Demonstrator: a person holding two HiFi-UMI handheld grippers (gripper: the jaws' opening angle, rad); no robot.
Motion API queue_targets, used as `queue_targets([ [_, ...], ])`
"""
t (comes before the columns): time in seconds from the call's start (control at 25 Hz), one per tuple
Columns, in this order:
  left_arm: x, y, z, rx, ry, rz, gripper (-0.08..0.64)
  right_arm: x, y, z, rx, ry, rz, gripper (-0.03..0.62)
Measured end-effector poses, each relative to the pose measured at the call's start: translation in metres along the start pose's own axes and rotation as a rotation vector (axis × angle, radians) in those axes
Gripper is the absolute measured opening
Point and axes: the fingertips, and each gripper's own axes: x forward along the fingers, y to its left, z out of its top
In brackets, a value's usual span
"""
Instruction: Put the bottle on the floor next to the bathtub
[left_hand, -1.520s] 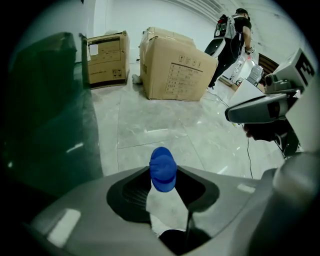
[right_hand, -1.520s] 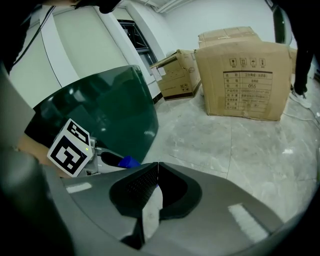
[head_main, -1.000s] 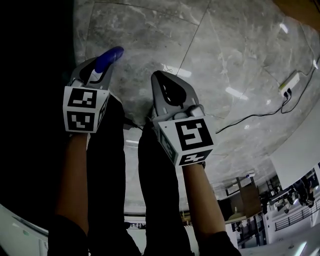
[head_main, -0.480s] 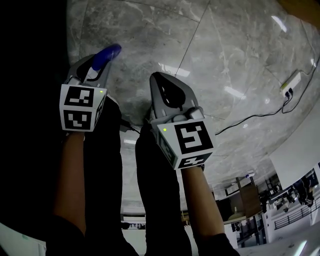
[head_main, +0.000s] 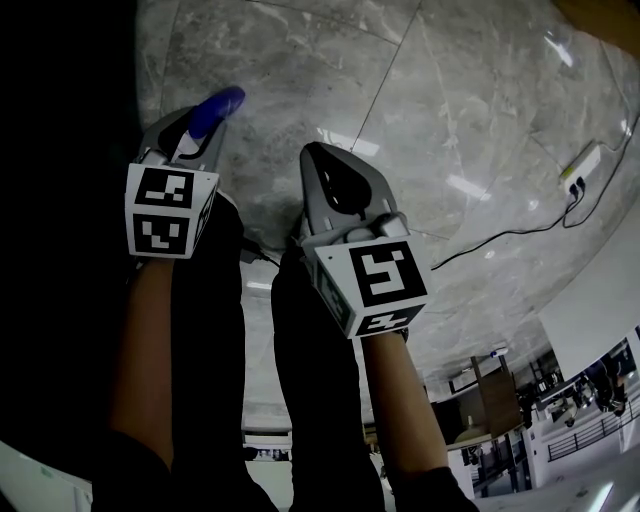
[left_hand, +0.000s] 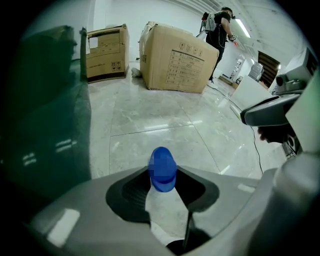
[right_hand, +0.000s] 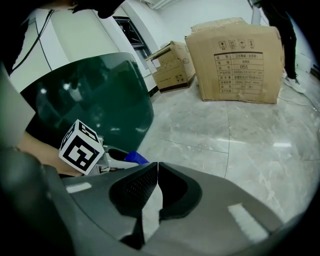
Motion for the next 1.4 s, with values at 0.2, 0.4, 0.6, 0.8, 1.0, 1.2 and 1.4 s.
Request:
queue_targets([
  [0.2,-0.001,-0.005,-0.002,0.001,0.002,-0.011,0.147,-0.001,0.002,0.0,0.002,0.002,0.0,0.023],
  [0.4,-0.004,-0.008,-0.002,-0.004,0.008,-0.016,0.147,-0.003,0.003,0.002,-0.002,-0.001,0.003,0.023],
  [0.6,-0.008,-0.009,0.001,-0.003,0.003,-0.02,0.147,-0.004,0.006,0.009,-0.004,-0.005,0.008,0.023],
  [0.8,-0.01,-0.012,0.002,-0.009,0.012,-0.019,0.147,-0.007,0.004,0.013,-0.007,-0.011,0.003,0.023],
  [1.0,-0.023,-0.016,0.013,-0.013,-0.01,-0.021,0.135,-0.015,0.009,0.025,-0.004,-0.021,0.002,0.023],
  [1.2,-0.038,-0.015,0.036,-0.02,-0.04,-0.018,0.126,-0.024,0.016,0.044,-0.012,-0.04,0.008,0.025],
  [1.4,-0.052,-0.016,0.057,-0.04,-0.069,-0.019,0.091,-0.032,0.021,0.065,-0.018,-0.064,0.006,0.025],
])
